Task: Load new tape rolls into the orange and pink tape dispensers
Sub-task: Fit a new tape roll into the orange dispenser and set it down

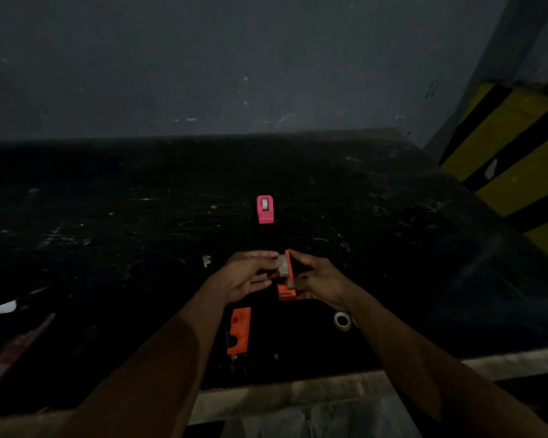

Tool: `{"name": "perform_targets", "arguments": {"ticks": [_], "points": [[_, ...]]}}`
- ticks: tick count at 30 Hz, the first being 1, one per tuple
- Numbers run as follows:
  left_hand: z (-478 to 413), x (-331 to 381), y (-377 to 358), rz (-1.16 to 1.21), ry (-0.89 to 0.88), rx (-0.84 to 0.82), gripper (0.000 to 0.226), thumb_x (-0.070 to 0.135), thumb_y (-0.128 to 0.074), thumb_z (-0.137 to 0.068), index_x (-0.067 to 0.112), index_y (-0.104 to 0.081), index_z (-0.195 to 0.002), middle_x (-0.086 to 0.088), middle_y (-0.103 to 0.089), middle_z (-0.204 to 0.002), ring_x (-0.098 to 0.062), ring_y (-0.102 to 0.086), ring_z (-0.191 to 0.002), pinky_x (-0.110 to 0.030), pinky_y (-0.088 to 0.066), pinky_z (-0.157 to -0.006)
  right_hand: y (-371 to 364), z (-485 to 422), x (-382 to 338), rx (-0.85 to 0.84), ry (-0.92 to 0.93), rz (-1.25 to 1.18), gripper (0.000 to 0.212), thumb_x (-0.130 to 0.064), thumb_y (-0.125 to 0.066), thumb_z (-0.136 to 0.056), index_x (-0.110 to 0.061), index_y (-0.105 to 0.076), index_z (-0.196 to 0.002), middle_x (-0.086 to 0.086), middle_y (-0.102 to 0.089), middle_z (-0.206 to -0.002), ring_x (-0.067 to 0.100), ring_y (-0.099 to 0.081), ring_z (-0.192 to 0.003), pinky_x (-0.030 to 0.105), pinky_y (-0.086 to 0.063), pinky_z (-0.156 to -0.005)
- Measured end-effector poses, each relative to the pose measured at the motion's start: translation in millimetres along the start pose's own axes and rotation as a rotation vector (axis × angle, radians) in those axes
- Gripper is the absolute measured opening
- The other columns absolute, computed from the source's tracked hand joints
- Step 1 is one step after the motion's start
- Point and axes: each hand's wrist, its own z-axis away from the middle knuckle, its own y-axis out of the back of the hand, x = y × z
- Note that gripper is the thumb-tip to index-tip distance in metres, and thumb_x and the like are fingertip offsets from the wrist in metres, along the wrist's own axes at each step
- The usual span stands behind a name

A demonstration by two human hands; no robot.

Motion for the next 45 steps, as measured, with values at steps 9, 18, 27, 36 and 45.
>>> {"name": "perform_targets", "arguments": {"ticks": [9, 18, 27, 36, 45], "points": [[-17.4, -41.5, 23.5, -0.522, -0.101, 0.556, 0.043, 0.025, -0.074, -0.078, 0.007, -0.062, -0.115, -0.008, -0.065, -0.112, -0.029, -0.062, -0.109, -0.032, -0.048, -0.095, 11.0, -7.8, 6.5, 0.018, -0.063, 0.010, 0.076, 0.008, -0.059, -0.086, -0.032, -0.033, -0.145, 0.019, -0.065, -0.117, 0.028, -0.066, -0.101, 0.046, -0.054, -0.094], [-11.5, -93.9, 14.1, -1.220, 0.031, 0.485, 0.069, 0.032, -0.066, -0.080, 0.007, -0.032, -0.134, -0.024, -0.045, -0.133, -0.040, -0.053, -0.120, -0.040, -0.047, -0.098, 22.3, -15.4, 13.1, 0.014, -0.086, 0.012, 0.074, 0.008, -0.060, -0.085, -0.033, -0.037, -0.143, 0.013, -0.067, -0.107, 0.023, -0.068, -0.095, 0.041, -0.057, -0.088], [-16.7, -45.2, 10.4, -0.247, -0.153, 0.544, 0.023, 0.008, -0.043, -0.086, 0.018, -0.063, -0.091, -0.014, -0.062, -0.084, -0.021, -0.053, -0.053, -0.026, -0.048, -0.049, 16.0, -20.6, 17.8, 0.017, -0.073, 0.033, 0.073, 0.009, -0.060, -0.085, -0.033, -0.040, -0.141, 0.017, -0.066, -0.108, 0.025, -0.066, -0.095, 0.049, -0.053, -0.094], [0.1, -33.3, 4.1, -0.034, -0.126, 0.281, 0.017, 0.020, -0.060, -0.083, 0.013, -0.059, -0.067, -0.001, -0.049, -0.061, -0.007, -0.037, -0.038, -0.017, -0.028, -0.033, 14.5, -12.5, 9.2, -0.042, -0.095, 0.031, 0.075, 0.004, -0.063, -0.084, -0.037, -0.037, -0.142, 0.015, -0.065, -0.117, 0.027, -0.067, -0.105, 0.041, -0.057, -0.088], [7.0, -32.1, 1.2, 0.167, -0.107, 0.251, 0.007, 0.012, -0.061, -0.084, 0.010, -0.068, -0.084, -0.008, -0.061, -0.074, -0.017, -0.057, -0.066, -0.029, -0.046, -0.060, 10.0, -5.8, 10.4, -0.067, -0.073, 0.016, 0.074, 0.006, -0.061, -0.085, -0.035, -0.038, -0.142, 0.014, -0.067, -0.113, 0.022, -0.068, -0.097, 0.038, -0.059, -0.084]]}}
